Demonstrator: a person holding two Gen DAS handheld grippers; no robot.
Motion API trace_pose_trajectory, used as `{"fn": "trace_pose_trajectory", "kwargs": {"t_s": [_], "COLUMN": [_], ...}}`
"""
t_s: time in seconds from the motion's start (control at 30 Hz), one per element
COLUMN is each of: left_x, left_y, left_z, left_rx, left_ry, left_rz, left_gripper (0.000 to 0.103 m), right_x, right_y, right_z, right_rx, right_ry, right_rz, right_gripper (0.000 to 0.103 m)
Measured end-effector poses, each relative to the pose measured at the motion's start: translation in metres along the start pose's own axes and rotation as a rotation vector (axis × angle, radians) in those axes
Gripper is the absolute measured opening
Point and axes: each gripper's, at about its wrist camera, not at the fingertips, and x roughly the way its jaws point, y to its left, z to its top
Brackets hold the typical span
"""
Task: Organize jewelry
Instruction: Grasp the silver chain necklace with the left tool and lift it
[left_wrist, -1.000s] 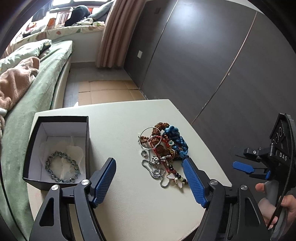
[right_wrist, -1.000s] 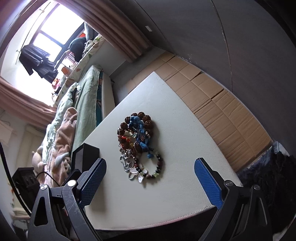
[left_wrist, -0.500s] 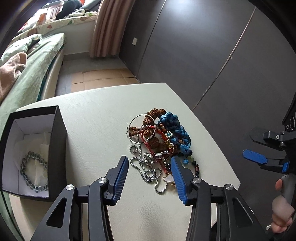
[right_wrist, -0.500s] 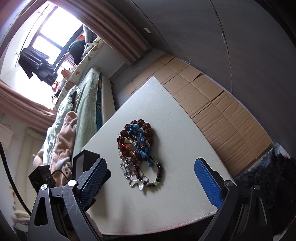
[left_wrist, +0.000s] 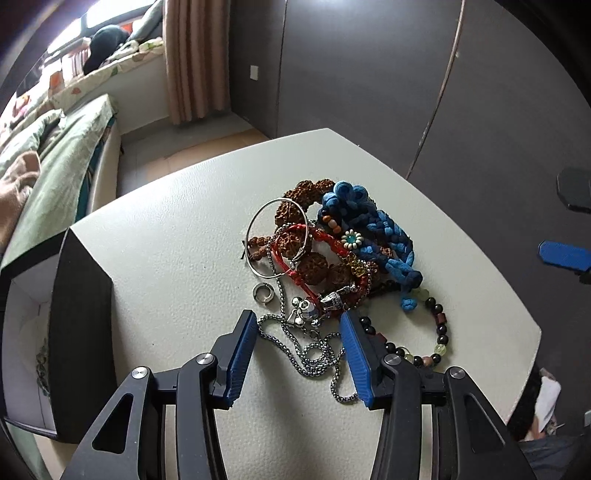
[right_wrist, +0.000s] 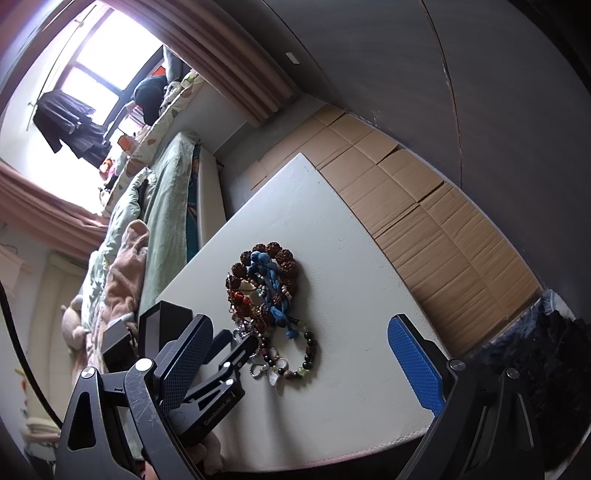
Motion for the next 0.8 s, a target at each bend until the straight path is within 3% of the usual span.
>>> {"fn": "trace_pose_trajectory", "kwargs": {"t_s": [0.13, 0.2, 0.33, 0.4, 0.53, 0.8], "left_x": [-0.001, -0.003, -0.007, -0.011, -0.025, -0.072], "left_y": [0.001, 0.003, 0.005, 0.005, 0.007, 0.028], "left_z": [-0.001, -0.001, -0.006, -0.009, -0.014, -0.005], "left_rx": [0.009, 0.003, -0.005, -0.014, -0.036, -0.120], "left_ry": [-0.011, 0.004, 0.029, 0.036, 0.034, -0.079], "left_rz": [0.003, -0.012, -0.034, -0.054, -0.094, -0.140], "left_gripper": [0.043, 0.014, 0.012, 0.001, 0.001, 0.001], "right_x": [0.001, 0.002, 0.003, 0.003, 0.004, 0.008], "right_y": [0.000, 0.001, 0.002, 0.003, 0.006, 0.007], "right_z": [-0.001, -0.002, -0.004, -0.005, -0.009, -0.016], "right_rx": [-0.002, -0.007, -0.011, -0.016, -0.029, -0.041], "right_ry": [0.004, 0.007, 0.012, 0.012, 0.017, 0.033], "right_rz": [-0.005, -0.010, -0.017, -0.019, -0.023, -0.036], "right_gripper": [0.096, 0.096, 0.096, 0.096, 0.096, 0.096]}}
